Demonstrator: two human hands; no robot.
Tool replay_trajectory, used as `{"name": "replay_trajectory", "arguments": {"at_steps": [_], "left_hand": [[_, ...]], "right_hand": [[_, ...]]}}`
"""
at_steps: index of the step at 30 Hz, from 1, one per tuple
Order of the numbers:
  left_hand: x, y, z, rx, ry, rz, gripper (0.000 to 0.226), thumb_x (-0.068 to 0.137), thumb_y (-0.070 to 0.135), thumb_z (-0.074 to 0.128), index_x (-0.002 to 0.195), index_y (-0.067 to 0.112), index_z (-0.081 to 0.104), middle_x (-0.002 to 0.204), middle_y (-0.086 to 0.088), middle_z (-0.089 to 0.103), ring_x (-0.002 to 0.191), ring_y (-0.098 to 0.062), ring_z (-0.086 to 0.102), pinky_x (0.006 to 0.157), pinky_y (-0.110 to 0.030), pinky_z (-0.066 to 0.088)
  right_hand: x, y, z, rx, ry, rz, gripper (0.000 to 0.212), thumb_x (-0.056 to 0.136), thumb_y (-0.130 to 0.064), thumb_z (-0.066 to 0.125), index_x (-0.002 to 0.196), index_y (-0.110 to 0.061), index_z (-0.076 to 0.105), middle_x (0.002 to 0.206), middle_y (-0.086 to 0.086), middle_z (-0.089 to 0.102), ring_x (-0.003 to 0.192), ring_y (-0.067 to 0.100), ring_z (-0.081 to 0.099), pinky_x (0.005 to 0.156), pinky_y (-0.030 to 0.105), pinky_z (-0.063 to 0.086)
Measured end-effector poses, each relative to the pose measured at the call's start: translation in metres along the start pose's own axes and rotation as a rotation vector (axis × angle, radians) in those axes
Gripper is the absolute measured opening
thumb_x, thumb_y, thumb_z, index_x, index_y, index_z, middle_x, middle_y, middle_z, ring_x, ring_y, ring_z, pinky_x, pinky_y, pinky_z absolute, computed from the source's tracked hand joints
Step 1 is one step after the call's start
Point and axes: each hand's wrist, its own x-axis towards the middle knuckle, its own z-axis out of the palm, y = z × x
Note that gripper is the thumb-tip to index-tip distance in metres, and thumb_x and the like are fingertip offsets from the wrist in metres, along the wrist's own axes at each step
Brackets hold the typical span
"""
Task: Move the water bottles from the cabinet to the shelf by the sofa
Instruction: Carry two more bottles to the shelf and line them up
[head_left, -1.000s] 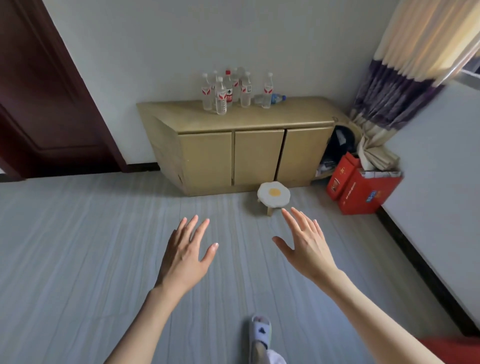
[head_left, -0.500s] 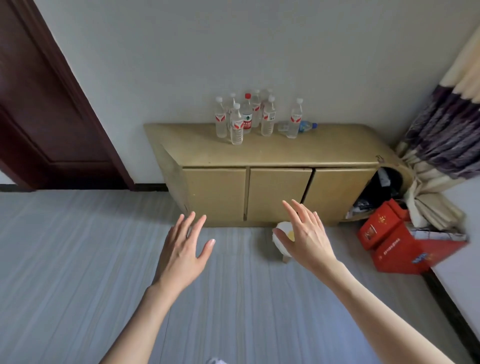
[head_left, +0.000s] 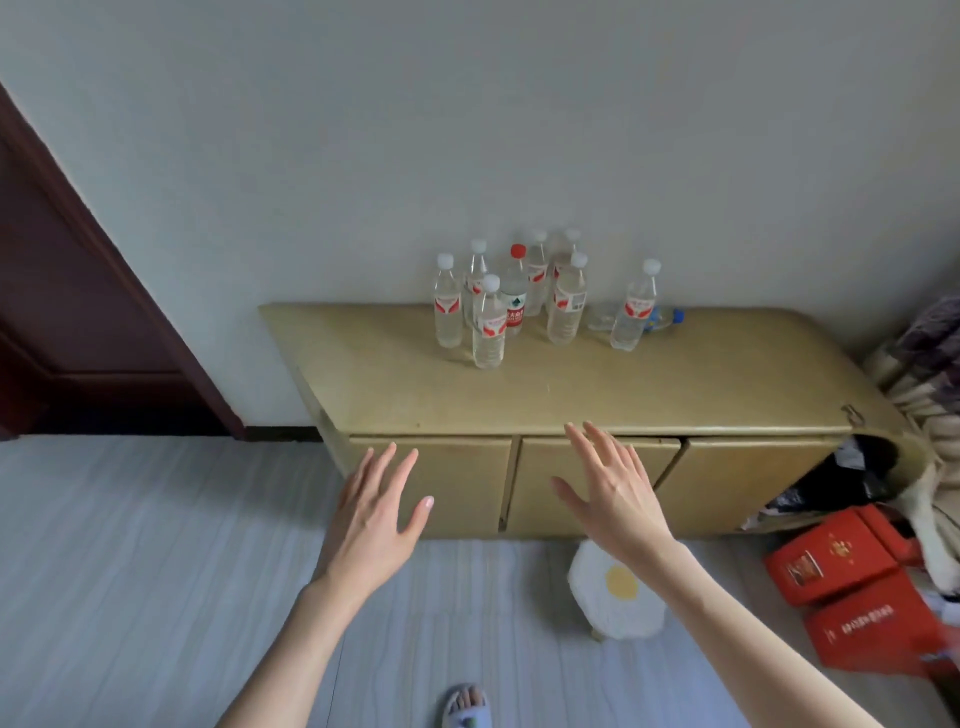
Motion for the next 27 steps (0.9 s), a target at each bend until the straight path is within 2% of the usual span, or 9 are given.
{"name": "replay_trajectory", "arguments": {"at_steps": [2,6,12,15,18,21,24,27], "left_hand": [[0.045,-0.006,-0.008,-0.004,0.020,0.007,0.070,0.080,0.057,0.025,0.136,0.016,0.038,0.145,-0.012,0.035,0.137,-0.031,0.025,0.110,-0.039,0.020],[0.115,-0.015,-0.006,0.016,0.000,0.028,0.067,0.082,0.056,0.025,0.136,0.018,0.037,0.145,-0.010,0.035,0.137,-0.030,0.027,0.110,-0.040,0.022],[0.192,-0.038,0.022,0.006,-0.073,-0.016,0.067,0.082,0.055,0.024,0.136,0.018,0.038,0.145,-0.009,0.036,0.136,-0.029,0.029,0.109,-0.041,0.026],[0.237,-0.048,0.032,0.035,-0.079,-0.029,0.064,0.082,0.051,0.026,0.133,0.015,0.042,0.141,-0.014,0.041,0.131,-0.033,0.036,0.105,-0.045,0.033],[0.288,-0.052,0.032,0.058,-0.065,-0.049,0.056,0.084,0.044,0.037,0.130,0.011,0.046,0.134,-0.019,0.048,0.125,-0.038,0.043,0.100,-0.048,0.037],[0.336,-0.052,0.032,0.060,-0.044,-0.038,0.054,0.087,0.027,0.056,0.135,0.010,0.039,0.140,-0.020,0.041,0.130,-0.038,0.036,0.106,-0.047,0.031],[0.376,-0.050,0.034,0.045,-0.037,-0.043,0.056,0.086,0.022,0.058,0.136,0.009,0.036,0.141,-0.018,0.038,0.133,-0.037,0.032,0.108,-0.045,0.028],[0.409,-0.052,0.039,0.017,-0.038,-0.046,0.056,0.085,0.019,0.060,0.135,0.005,0.037,0.139,-0.019,0.041,0.131,-0.038,0.033,0.106,-0.046,0.030]], "right_hand": [[0.043,-0.004,-0.006,0.011,0.028,-0.006,0.074,0.081,-0.062,0.025,0.142,-0.020,0.026,0.147,0.010,0.032,0.136,0.028,0.029,0.113,0.045,0.021],[0.109,-0.002,-0.003,0.025,-0.006,0.011,0.065,0.089,-0.049,0.044,0.143,-0.021,0.021,0.150,0.009,0.026,0.138,0.026,0.023,0.114,0.043,0.016],[0.192,0.011,0.020,0.023,-0.106,0.034,0.067,0.089,-0.049,0.044,0.144,-0.021,0.019,0.151,0.007,0.025,0.136,0.026,0.027,0.114,0.041,0.020],[0.244,0.020,0.027,0.031,-0.094,0.023,0.065,0.089,-0.048,0.046,0.143,-0.019,0.022,0.149,0.009,0.030,0.134,0.028,0.031,0.112,0.042,0.025],[0.300,0.025,0.030,0.049,-0.087,-0.004,0.064,0.088,-0.046,0.048,0.141,-0.017,0.025,0.146,0.010,0.035,0.133,0.029,0.033,0.110,0.042,0.027],[0.345,0.025,0.031,0.081,-0.087,-0.055,0.065,0.088,-0.043,0.052,0.141,-0.016,0.027,0.145,0.011,0.036,0.132,0.031,0.034,0.109,0.042,0.027],[0.384,0.024,0.036,0.100,-0.153,-0.083,0.066,0.089,-0.044,0.049,0.143,-0.020,0.020,0.151,0.004,0.024,0.138,0.025,0.024,0.110,0.038,0.023],[0.412,0.021,0.045,0.136,-0.216,-0.093,0.065,0.090,-0.045,0.047,0.144,-0.023,0.017,0.153,0.000,0.019,0.139,0.020,0.021,0.108,0.035,0.026]]}}
